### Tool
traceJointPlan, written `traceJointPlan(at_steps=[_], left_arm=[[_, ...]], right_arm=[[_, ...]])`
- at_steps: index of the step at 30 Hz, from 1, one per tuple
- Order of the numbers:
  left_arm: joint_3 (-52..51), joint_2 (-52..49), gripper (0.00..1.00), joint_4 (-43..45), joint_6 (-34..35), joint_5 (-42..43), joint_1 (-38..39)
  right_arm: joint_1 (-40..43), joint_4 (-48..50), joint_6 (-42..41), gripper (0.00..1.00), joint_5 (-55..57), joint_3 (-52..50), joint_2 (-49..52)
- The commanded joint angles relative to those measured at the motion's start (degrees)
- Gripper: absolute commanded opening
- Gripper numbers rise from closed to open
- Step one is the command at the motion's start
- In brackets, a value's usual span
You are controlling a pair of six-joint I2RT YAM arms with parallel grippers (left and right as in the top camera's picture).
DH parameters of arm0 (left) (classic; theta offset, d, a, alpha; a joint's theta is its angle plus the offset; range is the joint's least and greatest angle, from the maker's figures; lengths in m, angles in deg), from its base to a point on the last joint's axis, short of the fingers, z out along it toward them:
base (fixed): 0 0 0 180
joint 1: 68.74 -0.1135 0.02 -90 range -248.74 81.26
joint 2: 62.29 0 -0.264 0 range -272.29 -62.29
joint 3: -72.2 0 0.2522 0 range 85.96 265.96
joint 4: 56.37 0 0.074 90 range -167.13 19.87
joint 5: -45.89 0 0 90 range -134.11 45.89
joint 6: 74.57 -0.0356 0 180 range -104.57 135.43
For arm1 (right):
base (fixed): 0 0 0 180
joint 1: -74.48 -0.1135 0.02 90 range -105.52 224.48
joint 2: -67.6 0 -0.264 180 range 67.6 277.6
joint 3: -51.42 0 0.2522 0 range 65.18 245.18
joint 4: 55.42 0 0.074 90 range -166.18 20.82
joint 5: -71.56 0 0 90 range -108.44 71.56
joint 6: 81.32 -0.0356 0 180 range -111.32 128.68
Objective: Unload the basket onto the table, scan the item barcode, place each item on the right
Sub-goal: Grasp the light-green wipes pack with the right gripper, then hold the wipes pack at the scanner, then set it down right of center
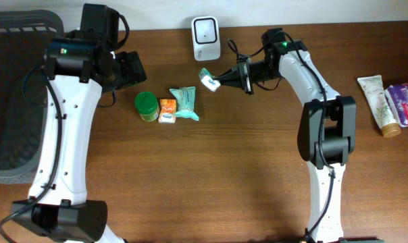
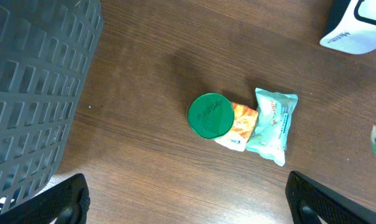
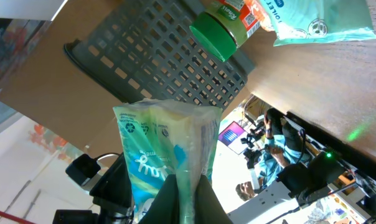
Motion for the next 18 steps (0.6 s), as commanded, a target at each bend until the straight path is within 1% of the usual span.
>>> traceJointPlan(at_steps=[1, 6, 7, 8, 9, 11, 12, 13, 14, 15, 16, 17, 18], left_arm=[[0.50, 0.79, 0.99, 0.11, -0.74, -0.42, -0.35], [0.50, 0.79, 0.99, 0.11, -0.74, -0.44, -0.35], [0.50, 0.79, 0.99, 0.09, -0.74, -0.44, -0.35], [0.50, 0.79, 0.99, 0.11, -0.74, -0.44, -0.35], [0.50, 0.79, 0.99, 0.09, -0.74, -0.44, -0.35], [0.50, 0.79, 0.99, 0.11, -0.74, -0.44, -0.35], [0.50, 0.79, 0.99, 0.09, -0.74, -0.44, -0.35], [0.50, 0.79, 0.99, 0.09, -0.74, -0.44, -0.35], [0.50, 0.79, 0.99, 0.09, -0.74, -0.42, -0.35], [0.50, 0.79, 0.99, 0.09, -0.74, -0.42, -0.35], [0.50, 0.79, 0.99, 0.09, -0.74, -0.42, -0.35], [0.50, 0.79, 0.99, 0.11, -0.74, -0.44, -0.35], [0.50, 0.79, 0.99, 0.09, -0.74, -0.44, -0.35]], right_arm=[[-1.29, 0.02, -0.04, 0.04, -0.83, 0.90, -2.80], [-2.16, 0.02, 0.00, 0.04, 7.67, 0.90, -2.80], [-2.21, 0.00, 1.70, 0.04, 12.31, 0.90, -2.80], [-2.21, -0.22, 5.81, 0.04, 21.94, 0.90, -2.80], [-2.21, -1.68, 8.24, 0.04, 31.01, 0.90, -2.80], [-2.21, -8.55, 9.03, 0.04, 52.02, 0.90, -2.80], [-2.25, -10.88, 9.03, 0.06, 59.06, 0.90, -2.80], [-2.36, -13.14, 9.05, 0.17, 65.35, 0.90, -2.80], [-2.54, -14.43, 9.70, 0.33, 68.85, 0.90, -2.80], [-2.78, -14.86, 11.58, 0.59, 70.23, 0.90, -2.80], [-3.21, -14.99, 15.08, 0.79, 70.49, 0.87, -2.80], [-3.52, -14.97, 16.17, 0.83, 70.51, 0.92, -2.80], [-3.80, -14.97, 17.07, 0.83, 70.55, 1.03, -2.80]])
